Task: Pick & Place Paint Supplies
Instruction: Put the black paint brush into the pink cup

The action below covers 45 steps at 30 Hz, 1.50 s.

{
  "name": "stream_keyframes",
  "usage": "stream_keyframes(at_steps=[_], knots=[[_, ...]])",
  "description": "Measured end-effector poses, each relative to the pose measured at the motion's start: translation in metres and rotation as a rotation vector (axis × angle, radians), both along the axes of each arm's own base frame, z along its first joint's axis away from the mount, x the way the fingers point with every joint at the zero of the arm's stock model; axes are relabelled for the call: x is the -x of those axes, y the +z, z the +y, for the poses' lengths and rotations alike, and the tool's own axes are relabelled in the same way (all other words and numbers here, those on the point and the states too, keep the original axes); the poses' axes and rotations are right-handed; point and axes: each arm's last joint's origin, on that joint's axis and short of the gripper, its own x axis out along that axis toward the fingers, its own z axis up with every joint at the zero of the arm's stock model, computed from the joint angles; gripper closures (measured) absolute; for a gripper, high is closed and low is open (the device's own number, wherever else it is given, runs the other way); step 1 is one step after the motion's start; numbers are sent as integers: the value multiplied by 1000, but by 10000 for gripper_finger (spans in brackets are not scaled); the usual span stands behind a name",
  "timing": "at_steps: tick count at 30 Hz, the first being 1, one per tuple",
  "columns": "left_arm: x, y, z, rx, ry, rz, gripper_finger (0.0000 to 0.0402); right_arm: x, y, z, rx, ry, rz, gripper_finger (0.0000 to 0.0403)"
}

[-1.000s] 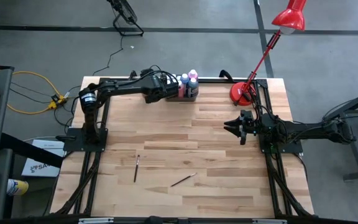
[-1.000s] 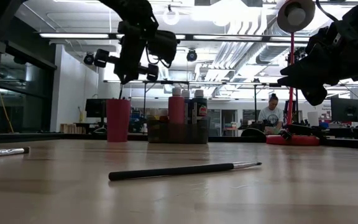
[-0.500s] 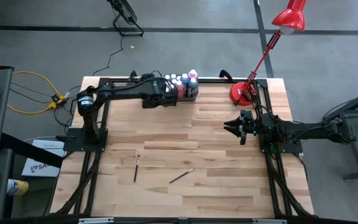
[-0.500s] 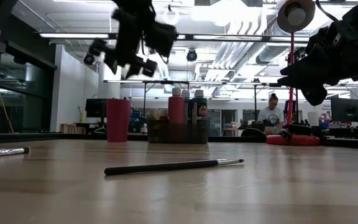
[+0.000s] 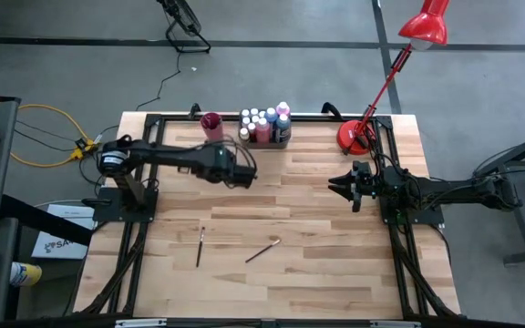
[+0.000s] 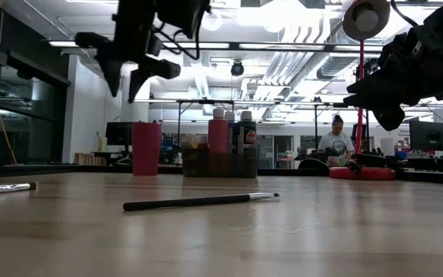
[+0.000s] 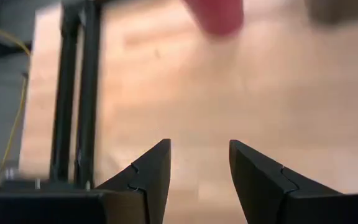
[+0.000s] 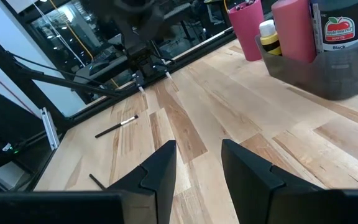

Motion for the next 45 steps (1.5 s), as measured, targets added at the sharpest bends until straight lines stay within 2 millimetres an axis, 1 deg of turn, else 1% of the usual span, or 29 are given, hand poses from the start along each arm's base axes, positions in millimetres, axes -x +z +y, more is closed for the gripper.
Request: stream_keyframes(at_steps=[3,7,11,14,16,20,24,29,37,42,45], knots=[[1,-8,-19,76,4,4,245,0,0,0,0,0,0,280],[3,-13,-44,153,-11,5,245,0,0,0,0,0,0,280],[5,-17,-67,212,55,-40,245,0,0,0,0,0,-1,280],[2,-24,-78,243,61,-102,245,0,0,0,0,0,0,280],[2,-31,-84,268,55,-113,245,0,0,0,0,0,-1,280],[7,-52,-94,337,87,-117,245,0,0,0,0,0,-1,280],[10,-68,-105,409,103,-126,245,0,0,0,0,0,-1,280],[17,-83,-111,453,119,-108,245,0,0,0,0,0,0,280],[18,-102,-111,490,114,-161,245,0,0,0,0,0,0,280],[22,-115,-110,512,116,-160,245,0,0,0,0,0,-1,280],[23,-120,-111,536,108,-171,245,0,0,0,0,0,0,280]])
